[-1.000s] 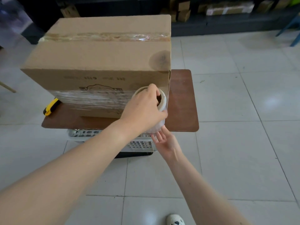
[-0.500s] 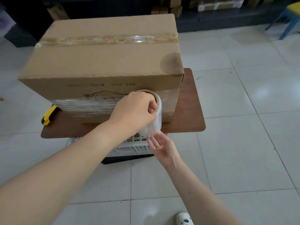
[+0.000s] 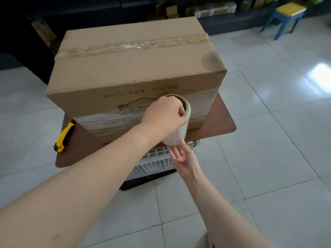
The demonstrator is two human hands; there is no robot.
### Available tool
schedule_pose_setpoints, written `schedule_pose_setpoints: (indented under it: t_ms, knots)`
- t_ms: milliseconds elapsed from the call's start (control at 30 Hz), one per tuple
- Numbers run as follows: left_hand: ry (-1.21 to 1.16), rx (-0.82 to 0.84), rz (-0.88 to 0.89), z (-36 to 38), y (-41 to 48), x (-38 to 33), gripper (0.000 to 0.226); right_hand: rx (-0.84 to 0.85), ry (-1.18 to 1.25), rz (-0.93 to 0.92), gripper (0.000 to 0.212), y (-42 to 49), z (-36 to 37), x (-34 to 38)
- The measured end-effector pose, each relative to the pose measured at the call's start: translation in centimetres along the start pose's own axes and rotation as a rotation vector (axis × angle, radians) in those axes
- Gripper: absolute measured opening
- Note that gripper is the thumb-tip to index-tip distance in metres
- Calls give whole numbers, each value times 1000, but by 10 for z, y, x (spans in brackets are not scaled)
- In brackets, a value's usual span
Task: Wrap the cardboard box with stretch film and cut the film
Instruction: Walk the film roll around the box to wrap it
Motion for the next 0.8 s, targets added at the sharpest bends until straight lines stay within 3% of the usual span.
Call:
schedule_pose_setpoints:
  t_ms: [233,433,500,633,700,800]
  knots:
    - [83,96,79,-15,-19,32,12,44,-181,123,24,-1,6,-23]
    - [196,101,136,-25,-31,48,10,4,-60,91,41,2,14,-16]
    - [228,145,110,-31,-34,61,10,7,-143,110,49,7,20,-13]
    - [119,227,46,-32,-33,71,40,44,-187,117,56,12,27,-32]
    - [133,183,48,-26,-28,61,43,47,-154,88,52,11,26,-43]
    - [236,-25,120,-25,-21,52,30,72,-131,55,58,11,27,-58]
Point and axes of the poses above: each hand's wrist, its own y-axis towards the middle knuckle, its own z-axis out of the palm, x = y × z, the point moved 6 cm from there along y, towards the middle knuckle, and after that the axes turned 15 degrees about x, right-handed, at the moved point
